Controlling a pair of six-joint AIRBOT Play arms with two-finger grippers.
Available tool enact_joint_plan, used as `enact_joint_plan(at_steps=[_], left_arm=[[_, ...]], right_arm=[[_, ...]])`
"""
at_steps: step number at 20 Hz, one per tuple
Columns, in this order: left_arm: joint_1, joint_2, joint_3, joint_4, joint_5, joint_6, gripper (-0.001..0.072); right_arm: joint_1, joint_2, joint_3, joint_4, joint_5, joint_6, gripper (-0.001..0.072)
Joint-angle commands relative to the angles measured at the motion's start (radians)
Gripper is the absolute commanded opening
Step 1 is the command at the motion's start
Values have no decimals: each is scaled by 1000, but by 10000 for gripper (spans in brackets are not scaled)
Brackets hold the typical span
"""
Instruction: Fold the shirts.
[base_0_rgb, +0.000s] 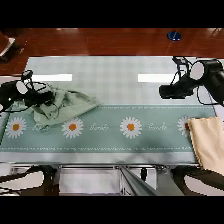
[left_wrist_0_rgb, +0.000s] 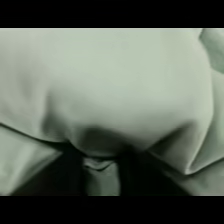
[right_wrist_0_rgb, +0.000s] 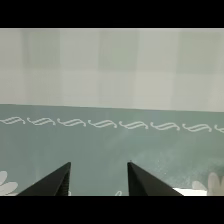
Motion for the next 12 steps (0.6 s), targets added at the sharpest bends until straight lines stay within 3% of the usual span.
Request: enact_joint_plan(at_steps=[1, 5, 12], left_arm=[[1, -27, 53, -175, -112, 124, 26], [-9, 72, 200, -447, -155, 233, 25], [-105, 377, 391, -824, -47, 383, 25]], right_arm=[[0, 1, -1, 0, -1, 2, 414], [0, 68, -1, -4, -11, 2, 409], [0, 408, -1, -4, -33, 2, 409]])
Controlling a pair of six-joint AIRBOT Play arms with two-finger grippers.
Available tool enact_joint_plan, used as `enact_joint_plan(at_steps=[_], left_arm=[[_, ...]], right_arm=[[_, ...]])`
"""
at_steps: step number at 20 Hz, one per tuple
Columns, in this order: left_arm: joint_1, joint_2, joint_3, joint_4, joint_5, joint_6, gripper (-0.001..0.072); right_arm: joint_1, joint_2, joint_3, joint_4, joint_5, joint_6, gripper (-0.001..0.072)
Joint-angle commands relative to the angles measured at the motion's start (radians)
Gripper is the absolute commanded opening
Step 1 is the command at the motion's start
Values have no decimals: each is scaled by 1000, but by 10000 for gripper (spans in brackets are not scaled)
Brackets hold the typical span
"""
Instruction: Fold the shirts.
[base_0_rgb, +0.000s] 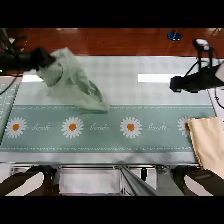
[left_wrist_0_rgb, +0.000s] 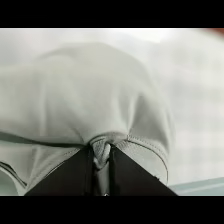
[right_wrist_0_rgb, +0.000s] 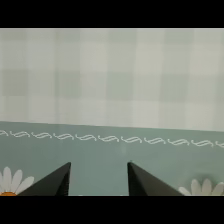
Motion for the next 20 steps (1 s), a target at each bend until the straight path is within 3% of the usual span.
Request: enact_joint_plan(at_steps=[1, 6, 10, 16, 20], left_arm=[[-62, 142, 102, -188, 53, 74, 25], [-212, 282, 135, -187, 132, 79, 25], [-429, 366, 55, -183, 243, 146, 25], [-685, 503, -455, -184, 541, 108, 25], [-658, 509, -750, -184, 534, 57, 25]], right_arm=[[0, 182, 0, 1, -8, -1, 409], [0, 378, 0, -1, 8, -1, 409], [0, 445, -1, -63, 48, 19, 409], [0, 446, -45, -109, 67, 46, 409], [0, 446, -167, -68, 56, 50, 410]])
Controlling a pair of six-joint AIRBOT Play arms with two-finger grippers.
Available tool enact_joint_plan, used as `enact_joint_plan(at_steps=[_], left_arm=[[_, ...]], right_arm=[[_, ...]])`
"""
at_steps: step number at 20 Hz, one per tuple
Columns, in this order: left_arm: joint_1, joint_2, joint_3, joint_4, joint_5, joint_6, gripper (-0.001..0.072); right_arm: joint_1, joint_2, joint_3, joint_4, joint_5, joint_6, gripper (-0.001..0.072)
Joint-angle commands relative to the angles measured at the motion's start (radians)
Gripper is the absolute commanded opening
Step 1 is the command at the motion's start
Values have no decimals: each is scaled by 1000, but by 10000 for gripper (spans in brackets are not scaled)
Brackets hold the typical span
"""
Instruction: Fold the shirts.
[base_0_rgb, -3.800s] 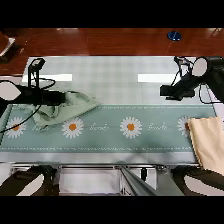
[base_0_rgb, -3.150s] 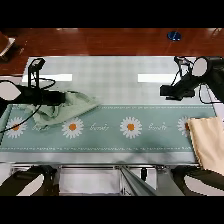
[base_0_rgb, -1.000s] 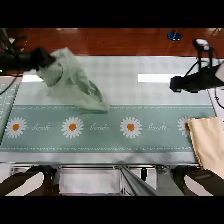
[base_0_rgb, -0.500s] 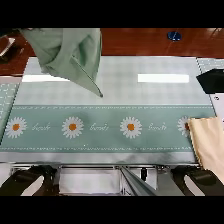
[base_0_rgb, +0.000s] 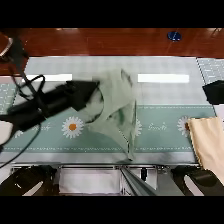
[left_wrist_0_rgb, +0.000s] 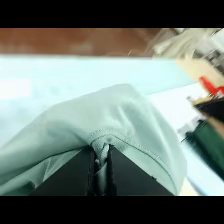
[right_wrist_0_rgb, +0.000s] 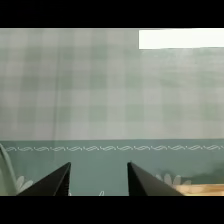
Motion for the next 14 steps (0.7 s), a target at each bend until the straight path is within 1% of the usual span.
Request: enact_joint_plan(at_steps=[1, 2, 4, 5, 6, 7, 8, 9, 10, 13, 14], left_arm=[[10, 18, -255, 1, 43, -31, 25], [46, 18, -306, 1, 43, -31, 25], [145, 16, -374, 1, 11, -79, 26], [200, 16, -389, 2, -38, -89, 70], [261, 16, -389, 9, -116, -86, 298], [314, 16, -383, 10, -187, -82, 504], [380, 16, -364, 27, -274, -63, 508], [458, 16, -328, 57, -361, -63, 508], [546, 16, -284, 81, -444, -63, 507], [863, 18, -165, 157, -679, -62, 507], [964, 17, -172, 159, -763, -63, 506]], right_arm=[[0, 3, -109, 73, -10, -3, 410], [0, 3, -154, 116, -23, -21, 410], [0, 1, -238, 160, -63, -35, 409], [0, -8, -272, 164, -79, -32, 410], [0, -27, -299, 169, -85, -26, 410], [-1, -53, -315, 169, -96, -13, 410], [-2, -87, -318, 163, -121, -13, 410], [-13, -119, -308, 134, -151, -13, 410], [-53, -147, -279, 76, -151, 3, 410], [-300, -167, -218, -84, -109, 1, 410], [-409, -167, -230, -86, -80, 3, 410]])
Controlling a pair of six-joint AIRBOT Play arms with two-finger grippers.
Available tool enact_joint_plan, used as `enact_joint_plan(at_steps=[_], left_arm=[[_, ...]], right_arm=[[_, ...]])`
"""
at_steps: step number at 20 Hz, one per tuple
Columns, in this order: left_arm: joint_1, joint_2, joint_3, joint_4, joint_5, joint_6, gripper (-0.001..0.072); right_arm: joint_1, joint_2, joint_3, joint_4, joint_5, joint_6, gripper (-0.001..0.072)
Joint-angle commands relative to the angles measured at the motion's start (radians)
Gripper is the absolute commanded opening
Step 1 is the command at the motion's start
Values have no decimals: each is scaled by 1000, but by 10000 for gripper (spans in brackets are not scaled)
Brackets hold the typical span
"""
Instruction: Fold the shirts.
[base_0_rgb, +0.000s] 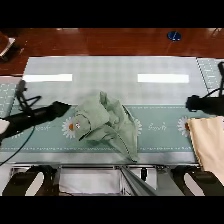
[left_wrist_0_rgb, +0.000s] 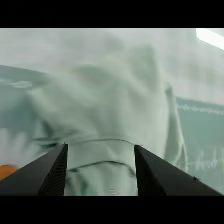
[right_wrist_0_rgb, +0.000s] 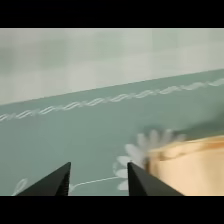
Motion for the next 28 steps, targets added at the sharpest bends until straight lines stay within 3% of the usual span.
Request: enact_joint_plan(at_steps=[1, 3, 6, 9, 12, 15, 16, 18, 20, 28], left_arm=[[329, -3, 19, 44, -370, 2, 506], [375, -11, -103, -93, -526, 106, 506], [315, -14, -261, -371, -503, 281, 506], [183, -31, -292, -397, -317, 306, 506], [26, -72, -282, -562, -143, 398, 506], [-113, -171, -252, -597, -23, 408, 502], [-135, -214, -236, -597, -19, 408, 469], [-146, -295, -195, -597, -32, 411, 50], [-146, -346, -143, -597, -51, 457, 26], [-146, -361, -48, -596, -53, 457, 26]], right_arm=[[-291, -24, -19, -32, 55, 3, 410], [-402, -24, -138, 240, 60, -132, 410], [-369, -25, -305, 501, 21, -249, 409], [-241, -47, -379, 519, 12, -252, 409], [-92, -112, -385, 530, 32, -234, 409], [76, -198, -385, 538, 30, -208, 409], [125, -224, -385, 541, 27, -202, 409], [208, -277, -385, 576, 23, -203, 410], [272, -319, -385, 615, 0, -203, 409], [473, -502, -342, 899, -186, -277, 409]])
